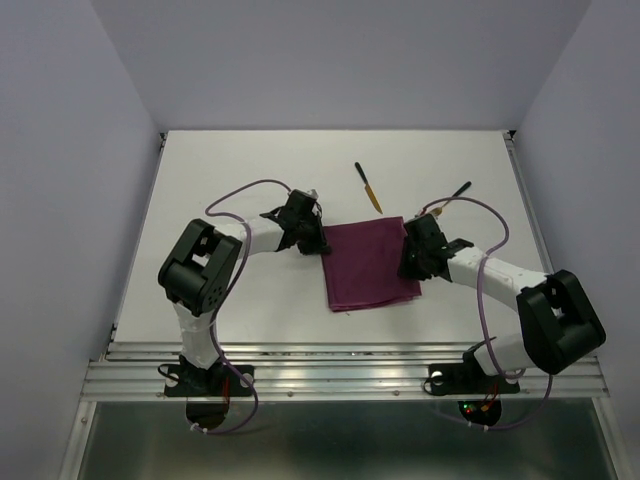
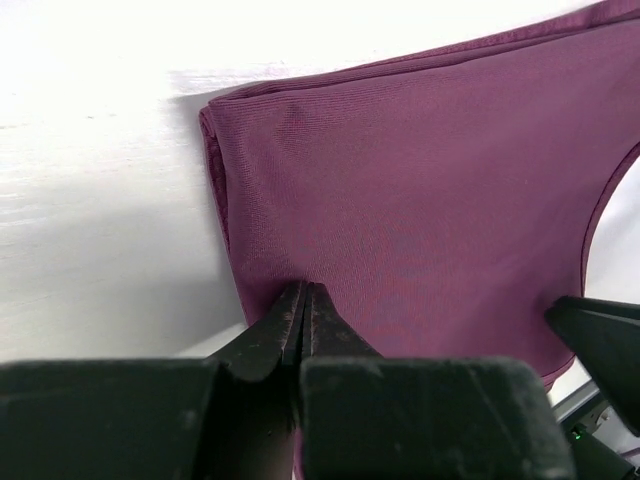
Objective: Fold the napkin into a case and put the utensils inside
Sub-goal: Move the lower triangle-folded napkin to the center of the board.
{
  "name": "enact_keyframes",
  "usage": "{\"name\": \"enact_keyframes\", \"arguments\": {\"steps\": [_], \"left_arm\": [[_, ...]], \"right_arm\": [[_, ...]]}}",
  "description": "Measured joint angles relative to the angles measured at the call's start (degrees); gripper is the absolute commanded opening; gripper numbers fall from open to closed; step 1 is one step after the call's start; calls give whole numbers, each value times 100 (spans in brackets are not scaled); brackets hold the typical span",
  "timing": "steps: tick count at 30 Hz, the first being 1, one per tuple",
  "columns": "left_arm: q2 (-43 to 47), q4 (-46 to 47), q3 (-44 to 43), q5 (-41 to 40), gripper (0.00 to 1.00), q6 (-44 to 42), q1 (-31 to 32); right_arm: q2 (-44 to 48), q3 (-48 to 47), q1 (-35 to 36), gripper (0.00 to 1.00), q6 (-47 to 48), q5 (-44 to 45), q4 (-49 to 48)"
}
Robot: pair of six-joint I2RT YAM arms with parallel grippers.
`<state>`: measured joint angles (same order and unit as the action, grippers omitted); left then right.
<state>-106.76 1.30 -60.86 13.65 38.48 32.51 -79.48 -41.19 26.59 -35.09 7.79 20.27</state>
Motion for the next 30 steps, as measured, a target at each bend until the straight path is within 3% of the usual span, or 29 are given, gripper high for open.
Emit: {"name": "enact_keyframes", "arguments": {"steps": [12,18,25,30], "left_arm": [[55,4,42,-74,7,-35,-531],[380,-470,42,-280,7,-214,-592],[1443,-688,378,-254,7,-289,-181],[1565,-682,841,-153,6,-190,299]], "right_arm": [[-704,-227,321,27,125,-278,-540],[-560,-258,393,27,125,-238,-435],[258,-262,393,27,118,28,-162],[345,-170,393,24,48,76,-103]]}}
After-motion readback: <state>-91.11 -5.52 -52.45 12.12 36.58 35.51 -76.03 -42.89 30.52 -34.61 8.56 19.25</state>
